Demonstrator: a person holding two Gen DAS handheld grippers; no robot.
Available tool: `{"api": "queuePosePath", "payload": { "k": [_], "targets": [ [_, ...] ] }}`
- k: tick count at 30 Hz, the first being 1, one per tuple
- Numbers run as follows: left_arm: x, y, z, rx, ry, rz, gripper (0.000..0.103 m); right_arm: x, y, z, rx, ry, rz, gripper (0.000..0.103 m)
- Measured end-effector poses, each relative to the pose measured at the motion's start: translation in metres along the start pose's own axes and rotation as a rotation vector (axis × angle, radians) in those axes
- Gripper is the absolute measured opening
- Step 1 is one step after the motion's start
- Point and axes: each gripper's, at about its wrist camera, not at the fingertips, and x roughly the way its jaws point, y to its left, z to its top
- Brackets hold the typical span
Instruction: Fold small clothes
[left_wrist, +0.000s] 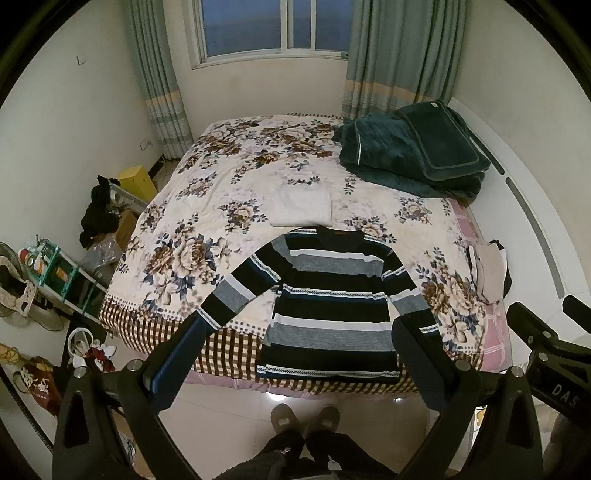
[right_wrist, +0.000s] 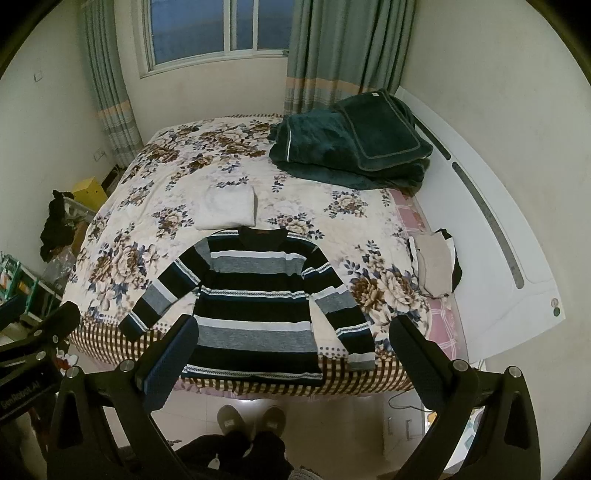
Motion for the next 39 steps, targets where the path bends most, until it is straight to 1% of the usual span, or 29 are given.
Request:
{"api": "queuePosePath", "payload": {
  "k": [5, 8, 18, 27, 39],
  "targets": [
    [-0.001, 0.001, -0.001, 0.000, -0.006, 0.001, 0.103, 0.000, 0.001, 0.001, -0.001, -0.001, -0.001, 0.103],
    [-0.007, -0.004, 0.005, 0.001, -0.005, 0.002, 0.103, -0.001, 0.002, 0.001, -0.001, -0.001, -0.003, 0.103],
    [-0.007, -0.004, 0.005, 0.001, -0.008, 0.000, 0.103, -0.002, 0.003, 0.002, -0.002, -0.003, -0.003, 0.103],
    [-0.010, 0.002, 0.011, 0.000, -0.005, -0.003, 0.103, -0.003, 0.005, 0.003, -0.001, -0.003, -0.001, 0.103],
    [-0.010, 0.003, 0.011, -0.003, -0.007, -0.004, 0.103, -0.002, 0.006, 0.004, -0.002, -0.004, -0.003, 0.103]
  ]
}}
